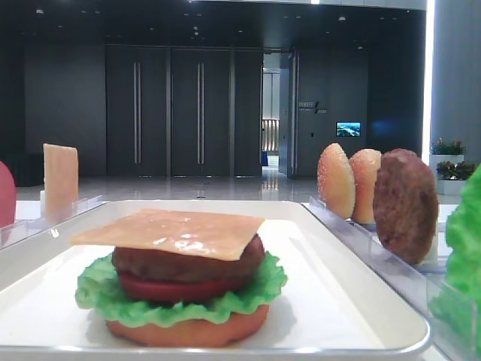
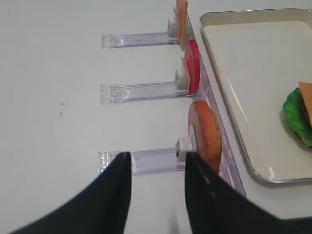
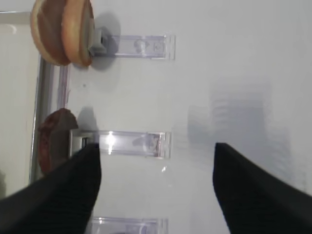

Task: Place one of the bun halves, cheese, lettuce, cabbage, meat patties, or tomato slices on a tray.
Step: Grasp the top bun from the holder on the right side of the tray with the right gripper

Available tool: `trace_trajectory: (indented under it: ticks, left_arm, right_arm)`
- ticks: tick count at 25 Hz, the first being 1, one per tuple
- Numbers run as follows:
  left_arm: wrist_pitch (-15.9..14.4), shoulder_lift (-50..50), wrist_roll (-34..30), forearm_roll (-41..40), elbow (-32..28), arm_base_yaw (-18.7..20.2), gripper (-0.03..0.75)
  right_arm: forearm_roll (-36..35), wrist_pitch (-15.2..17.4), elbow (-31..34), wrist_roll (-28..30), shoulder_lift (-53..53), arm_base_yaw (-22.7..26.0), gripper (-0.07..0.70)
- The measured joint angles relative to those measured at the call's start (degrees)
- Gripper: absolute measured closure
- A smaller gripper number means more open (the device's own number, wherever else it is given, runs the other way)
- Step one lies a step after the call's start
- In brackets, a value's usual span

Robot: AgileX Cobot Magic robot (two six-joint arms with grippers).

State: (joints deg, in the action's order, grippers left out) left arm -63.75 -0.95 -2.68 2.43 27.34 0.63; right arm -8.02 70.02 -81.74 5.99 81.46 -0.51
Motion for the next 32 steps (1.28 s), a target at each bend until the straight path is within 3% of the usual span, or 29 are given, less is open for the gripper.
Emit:
trace_trajectory:
  ticks: [9,16,27,32]
  left_arm:
    - [0.00,0.00,0.00,0.00,0.00,0.00,0.475]
    - [0.00,0.00,0.00,0.00,0.00,0.00,0.518]
    - [0.00,0.00,0.00,0.00,0.00,0.00,0.598]
    - [0.00,0.00,0.00,0.00,0.00,0.00,0.610]
  right_arm:
    - [0.86,-0.02,-16.48,0.50,15.48,0.00,0.166]
    - [0.91,-0.02,-24.93,0.50,25.03,0.00,0.166]
    - [1.28,0.04,-26.75,-3.00,26.69,-0.25,0.166]
    - [1.28,0.04,-26.75,-5.99,26.69,-4.51,0.166]
